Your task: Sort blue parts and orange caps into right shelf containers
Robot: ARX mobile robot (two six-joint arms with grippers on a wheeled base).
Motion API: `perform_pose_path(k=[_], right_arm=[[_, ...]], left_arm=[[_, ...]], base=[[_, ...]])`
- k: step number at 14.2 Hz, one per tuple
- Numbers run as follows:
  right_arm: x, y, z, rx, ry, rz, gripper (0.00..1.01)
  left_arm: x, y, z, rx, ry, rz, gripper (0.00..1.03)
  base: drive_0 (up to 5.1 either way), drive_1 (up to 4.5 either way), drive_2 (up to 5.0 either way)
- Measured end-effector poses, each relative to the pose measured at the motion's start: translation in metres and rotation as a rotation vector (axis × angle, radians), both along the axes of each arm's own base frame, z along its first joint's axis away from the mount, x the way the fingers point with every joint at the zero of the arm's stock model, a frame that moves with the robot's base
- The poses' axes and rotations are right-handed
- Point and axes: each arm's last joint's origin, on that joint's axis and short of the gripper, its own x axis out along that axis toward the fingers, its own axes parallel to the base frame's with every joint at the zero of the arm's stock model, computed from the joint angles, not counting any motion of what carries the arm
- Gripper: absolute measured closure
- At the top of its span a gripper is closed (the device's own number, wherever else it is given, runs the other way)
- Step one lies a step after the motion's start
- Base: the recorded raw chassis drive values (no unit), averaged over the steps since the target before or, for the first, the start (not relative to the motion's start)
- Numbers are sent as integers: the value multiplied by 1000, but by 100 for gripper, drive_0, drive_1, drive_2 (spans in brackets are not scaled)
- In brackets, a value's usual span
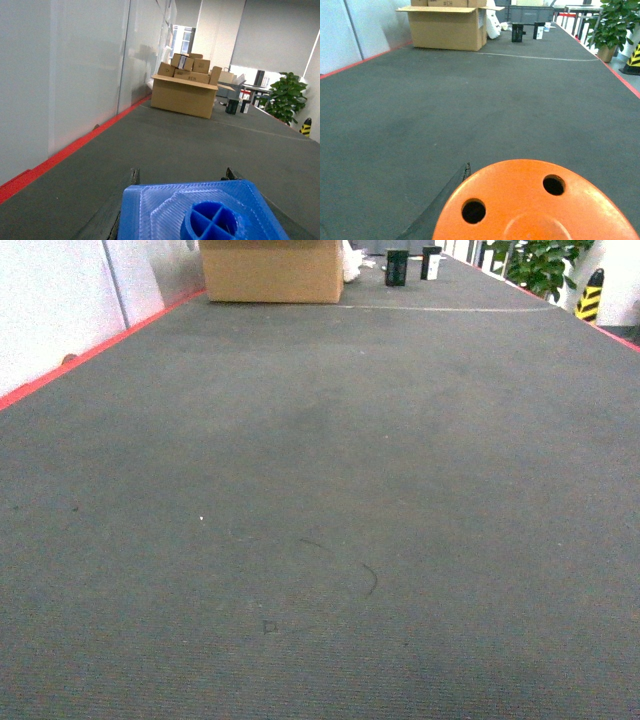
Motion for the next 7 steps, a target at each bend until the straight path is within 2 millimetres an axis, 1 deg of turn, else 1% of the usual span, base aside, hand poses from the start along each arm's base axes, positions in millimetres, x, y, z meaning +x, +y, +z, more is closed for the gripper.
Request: perform_pose_path(k=[3,4,7], right_arm=[[-30,1,24,33,-40,34,59],[-41,-1,28,39,-52,34,59],[-68,-3,32,39,-68,53,59]], left_arm=[[0,0,0,0,0,0,59],[0,0,0,0,0,0,59],[0,0,0,0,0,0,59]], base=[[0,0,0],[0,0,0],[0,0,0]])
